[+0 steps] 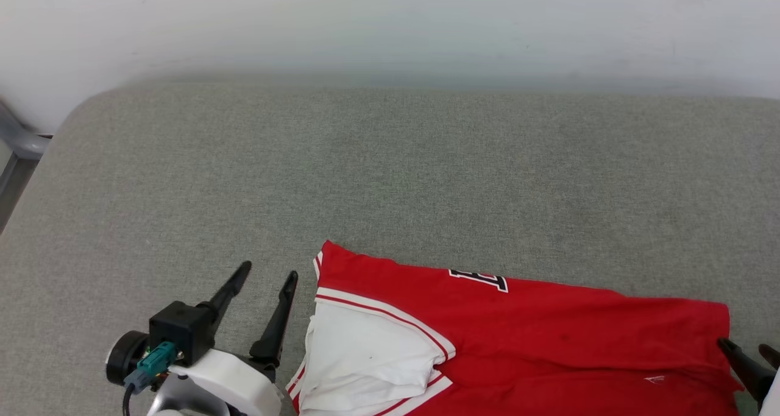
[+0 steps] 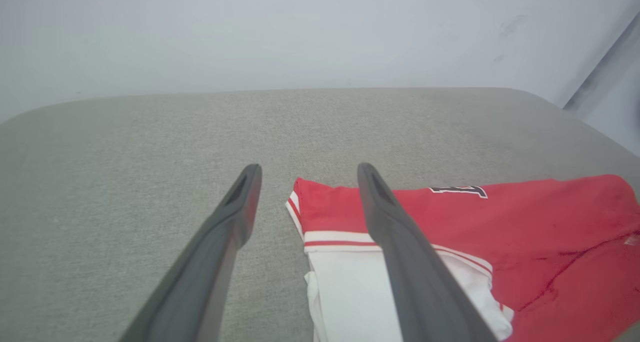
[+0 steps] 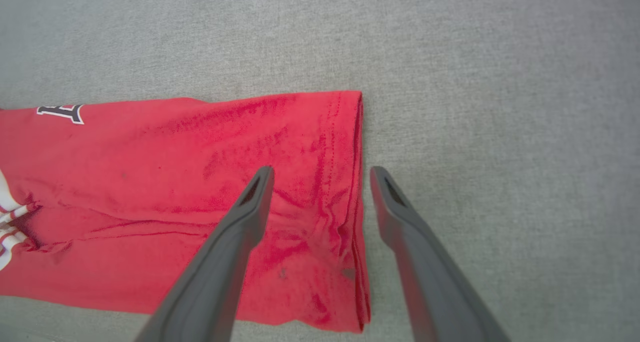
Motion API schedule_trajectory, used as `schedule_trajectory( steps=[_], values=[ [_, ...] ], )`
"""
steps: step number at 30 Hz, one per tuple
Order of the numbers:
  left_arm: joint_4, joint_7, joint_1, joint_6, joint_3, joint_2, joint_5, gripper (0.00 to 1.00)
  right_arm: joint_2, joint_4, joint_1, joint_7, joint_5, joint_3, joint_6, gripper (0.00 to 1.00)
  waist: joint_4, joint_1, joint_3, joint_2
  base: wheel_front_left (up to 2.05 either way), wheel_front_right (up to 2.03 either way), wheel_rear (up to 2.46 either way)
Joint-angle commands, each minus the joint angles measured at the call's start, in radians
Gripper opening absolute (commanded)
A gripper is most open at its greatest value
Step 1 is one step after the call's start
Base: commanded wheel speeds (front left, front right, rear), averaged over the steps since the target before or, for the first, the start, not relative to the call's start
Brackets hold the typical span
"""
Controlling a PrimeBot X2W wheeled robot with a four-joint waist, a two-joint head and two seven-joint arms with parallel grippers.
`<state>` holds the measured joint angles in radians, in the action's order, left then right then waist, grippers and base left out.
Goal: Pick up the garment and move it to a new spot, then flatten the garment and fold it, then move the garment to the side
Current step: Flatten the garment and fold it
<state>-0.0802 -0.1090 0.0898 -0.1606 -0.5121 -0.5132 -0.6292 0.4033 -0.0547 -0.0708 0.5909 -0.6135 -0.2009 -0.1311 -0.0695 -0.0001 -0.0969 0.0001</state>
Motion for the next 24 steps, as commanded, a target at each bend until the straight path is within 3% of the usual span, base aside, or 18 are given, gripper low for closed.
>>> schedule_trajectory(
  steps=[1, 5, 9, 17, 24],
  values=[
    [0.004, -0.031, 0.018, -0.013, 0.006, -0.005, 0.032, 1.00, -0.032, 0.007, 0.021, 0.033, 0.025, -0.035, 0.001, 1.00, 0.001, 0.0001, -0.004, -0.0001, 0.00, 0.00, 0.00],
    [0.029, -0.115, 0.025, -0.058, 0.029, 0.009, 0.095, 1.00, -0.108, 0.023, 0.056, 0.128, 0.139, -0.118, 0.001, 1.00, -0.002, 0.0001, -0.024, -0.0001, 0.00, 0.00, 0.00],
    [0.051, -0.150, 0.029, -0.067, 0.058, 0.027, 0.136, 1.00, -0.171, 0.012, 0.087, 0.198, 0.212, -0.164, 0.001, 1.00, -0.008, 0.0001, -0.047, -0.0001, 0.00, 0.00, 0.00],
    [0.088, -0.158, 0.021, -0.024, 0.100, 0.073, 0.177, 1.00, -0.204, -0.044, 0.109, 0.260, 0.270, -0.206, 0.001, 1.00, -0.028, 0.0001, -0.092, -0.0001, 0.00, 0.00, 0.00],
    [0.102, -0.158, 0.030, 0.014, 0.139, 0.103, 0.204, 1.00, -0.222, -0.115, 0.092, 0.250, 0.243, -0.156, 0.000, 1.00, -0.039, 0.0001, -0.109, -0.0001, 0.00, 0.00, 0.00]
  ],
)
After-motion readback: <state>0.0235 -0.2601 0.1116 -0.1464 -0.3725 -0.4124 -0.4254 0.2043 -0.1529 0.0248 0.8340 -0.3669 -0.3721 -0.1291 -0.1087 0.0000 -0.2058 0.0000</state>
